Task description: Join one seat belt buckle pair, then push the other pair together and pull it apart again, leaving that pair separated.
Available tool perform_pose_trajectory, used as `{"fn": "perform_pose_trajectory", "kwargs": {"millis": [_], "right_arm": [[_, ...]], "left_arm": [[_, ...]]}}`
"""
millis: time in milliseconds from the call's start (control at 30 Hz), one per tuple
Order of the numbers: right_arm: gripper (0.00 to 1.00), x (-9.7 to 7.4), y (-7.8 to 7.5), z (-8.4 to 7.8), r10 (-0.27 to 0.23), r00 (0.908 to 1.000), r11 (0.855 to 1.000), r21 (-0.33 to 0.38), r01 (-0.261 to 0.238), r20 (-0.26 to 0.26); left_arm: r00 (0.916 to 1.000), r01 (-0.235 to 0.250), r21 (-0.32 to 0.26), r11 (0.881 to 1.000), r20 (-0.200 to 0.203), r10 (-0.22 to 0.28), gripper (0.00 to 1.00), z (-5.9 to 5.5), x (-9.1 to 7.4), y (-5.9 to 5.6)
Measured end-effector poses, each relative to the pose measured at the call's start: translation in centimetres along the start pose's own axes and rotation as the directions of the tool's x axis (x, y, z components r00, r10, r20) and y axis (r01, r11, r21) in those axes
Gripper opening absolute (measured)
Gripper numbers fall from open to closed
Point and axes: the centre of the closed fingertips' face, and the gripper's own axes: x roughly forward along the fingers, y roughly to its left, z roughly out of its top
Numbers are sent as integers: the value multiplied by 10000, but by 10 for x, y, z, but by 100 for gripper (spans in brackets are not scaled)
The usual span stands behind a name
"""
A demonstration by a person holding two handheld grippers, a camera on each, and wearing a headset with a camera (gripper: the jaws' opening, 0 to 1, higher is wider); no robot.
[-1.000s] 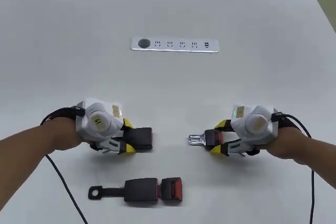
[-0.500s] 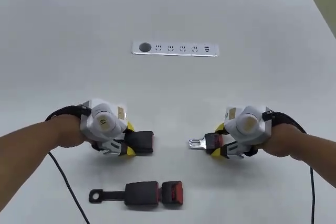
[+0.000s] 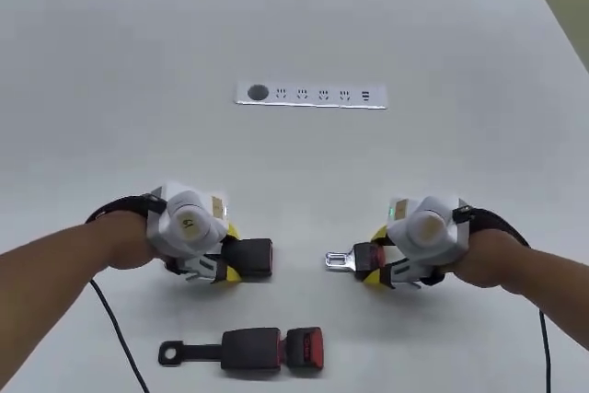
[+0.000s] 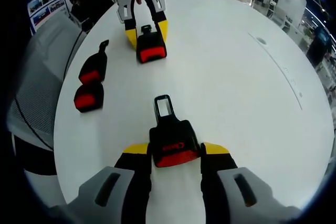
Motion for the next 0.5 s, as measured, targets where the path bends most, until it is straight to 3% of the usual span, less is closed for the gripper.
{"fn": "perform_pose_trajectory", "kwargs": {"millis": [500], "right_arm": [[35,23,9,30,-21,9984,9999,-139,29,568]], "left_arm": [[9999,-2,68,10000,-124,3,34,-2,2,1]]}}
